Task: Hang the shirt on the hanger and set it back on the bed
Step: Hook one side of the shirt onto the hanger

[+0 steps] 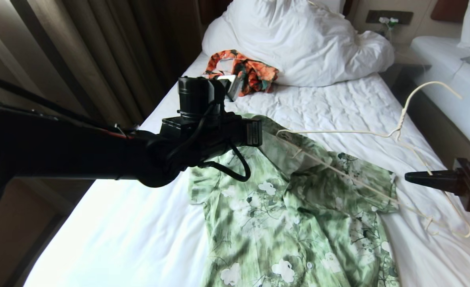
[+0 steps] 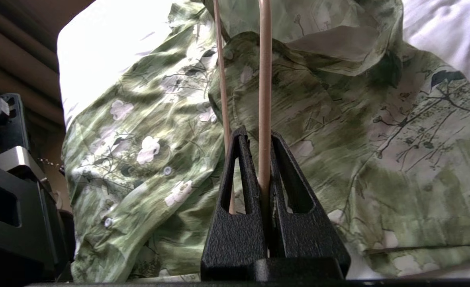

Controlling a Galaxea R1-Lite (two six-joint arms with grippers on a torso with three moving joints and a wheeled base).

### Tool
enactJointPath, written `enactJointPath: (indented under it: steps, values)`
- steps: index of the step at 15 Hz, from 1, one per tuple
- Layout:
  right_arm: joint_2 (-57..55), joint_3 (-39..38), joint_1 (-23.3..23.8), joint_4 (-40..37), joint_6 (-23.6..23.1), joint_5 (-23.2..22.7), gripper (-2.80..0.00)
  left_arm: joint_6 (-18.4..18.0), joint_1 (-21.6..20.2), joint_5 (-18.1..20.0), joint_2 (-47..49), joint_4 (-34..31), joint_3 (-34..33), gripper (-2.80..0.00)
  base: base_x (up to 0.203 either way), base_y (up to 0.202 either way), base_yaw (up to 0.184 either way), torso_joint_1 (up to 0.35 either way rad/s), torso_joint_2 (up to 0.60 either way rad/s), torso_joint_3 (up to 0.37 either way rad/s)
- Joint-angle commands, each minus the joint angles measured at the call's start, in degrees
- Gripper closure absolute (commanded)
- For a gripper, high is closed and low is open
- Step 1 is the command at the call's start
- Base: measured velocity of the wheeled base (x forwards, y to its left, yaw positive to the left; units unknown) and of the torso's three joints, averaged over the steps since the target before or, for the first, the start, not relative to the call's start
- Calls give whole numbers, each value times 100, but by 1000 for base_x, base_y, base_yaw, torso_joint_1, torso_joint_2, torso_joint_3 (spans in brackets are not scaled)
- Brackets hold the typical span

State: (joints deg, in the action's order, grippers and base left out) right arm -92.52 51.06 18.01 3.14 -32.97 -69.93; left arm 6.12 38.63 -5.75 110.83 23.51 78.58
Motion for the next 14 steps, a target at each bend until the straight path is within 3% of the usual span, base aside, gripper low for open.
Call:
enactJointPath:
  steps: [1, 9, 14]
  values:
    - [173, -133, -134, 4, -34, -30, 0, 3, 133, -53, -361, -110, -80, 0, 0, 0, 0, 0, 0, 0]
    - [211, 42, -791, 66, -6, 492, 0, -108, 663, -188, -924, -139, -810, 0, 0, 0, 0, 0, 0, 0]
    - [332, 118, -1189, 117, 52, 532, 0, -137, 1122, -206, -882, -176, -643, 0, 0, 0, 0, 0, 0, 0]
